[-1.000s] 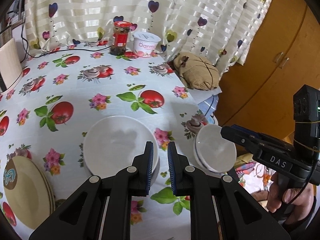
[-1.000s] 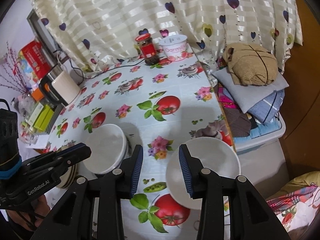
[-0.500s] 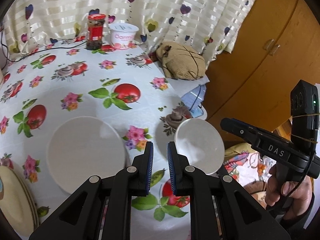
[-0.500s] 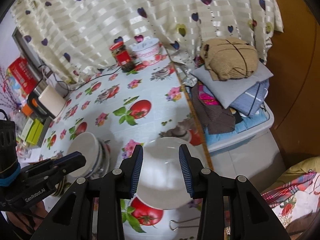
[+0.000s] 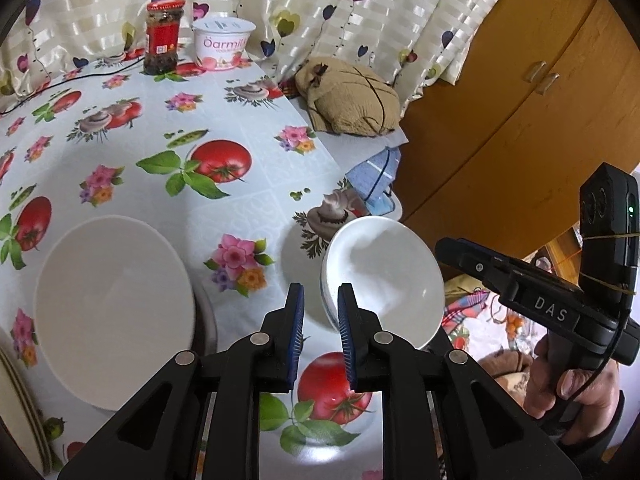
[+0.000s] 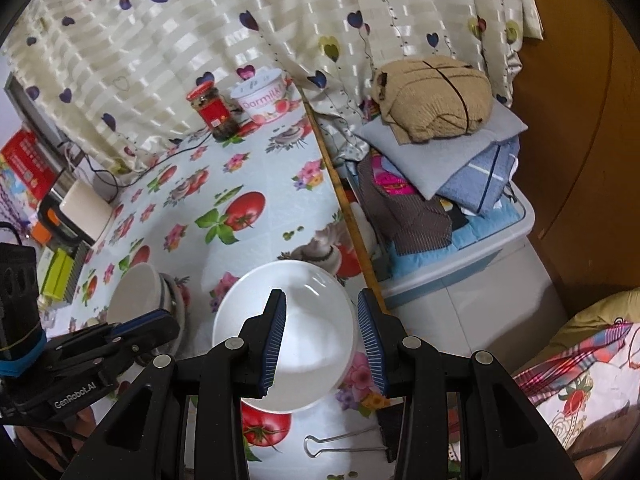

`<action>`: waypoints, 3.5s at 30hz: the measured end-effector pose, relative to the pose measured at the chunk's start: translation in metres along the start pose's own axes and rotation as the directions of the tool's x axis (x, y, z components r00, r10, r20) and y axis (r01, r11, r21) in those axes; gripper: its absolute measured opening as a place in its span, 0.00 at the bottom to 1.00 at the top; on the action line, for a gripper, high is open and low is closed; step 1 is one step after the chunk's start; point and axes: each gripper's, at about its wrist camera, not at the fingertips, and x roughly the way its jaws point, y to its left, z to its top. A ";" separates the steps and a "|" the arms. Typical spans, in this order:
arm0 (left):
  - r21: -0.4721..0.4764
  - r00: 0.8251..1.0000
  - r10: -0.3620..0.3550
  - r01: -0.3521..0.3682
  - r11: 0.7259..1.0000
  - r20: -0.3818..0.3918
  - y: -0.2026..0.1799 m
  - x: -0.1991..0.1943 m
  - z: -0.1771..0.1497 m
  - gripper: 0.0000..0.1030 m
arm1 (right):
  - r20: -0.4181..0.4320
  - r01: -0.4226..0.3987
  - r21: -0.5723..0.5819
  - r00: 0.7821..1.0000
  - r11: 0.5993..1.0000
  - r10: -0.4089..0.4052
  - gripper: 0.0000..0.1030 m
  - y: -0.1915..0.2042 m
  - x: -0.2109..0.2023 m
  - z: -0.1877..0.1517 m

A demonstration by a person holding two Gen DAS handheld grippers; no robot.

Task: Organize plates and bowls
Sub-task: 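Close the left gripper on the blue-rimmed white bowl's rim, then lift the blue-rimmed bowl with the left gripper and carry it over the steel bowl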

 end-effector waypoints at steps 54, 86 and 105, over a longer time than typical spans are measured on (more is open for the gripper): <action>0.021 0.999 0.034 -0.034 0.999 -0.004 -0.006 0.012 -0.001 0.15 | -0.062 -0.013 -0.024 0.998 1.000 0.011 0.12 0.004 0.020 -0.015; -0.056 0.988 0.063 -0.056 0.997 0.141 0.022 -0.055 0.008 0.15 | 0.007 -0.057 -0.128 0.998 0.990 0.058 0.12 0.065 -0.006 0.011; -0.132 0.974 0.127 -0.104 0.986 0.187 0.053 -0.084 -0.002 0.15 | -0.002 -0.106 -0.205 0.994 0.973 0.108 0.12 0.111 0.000 0.019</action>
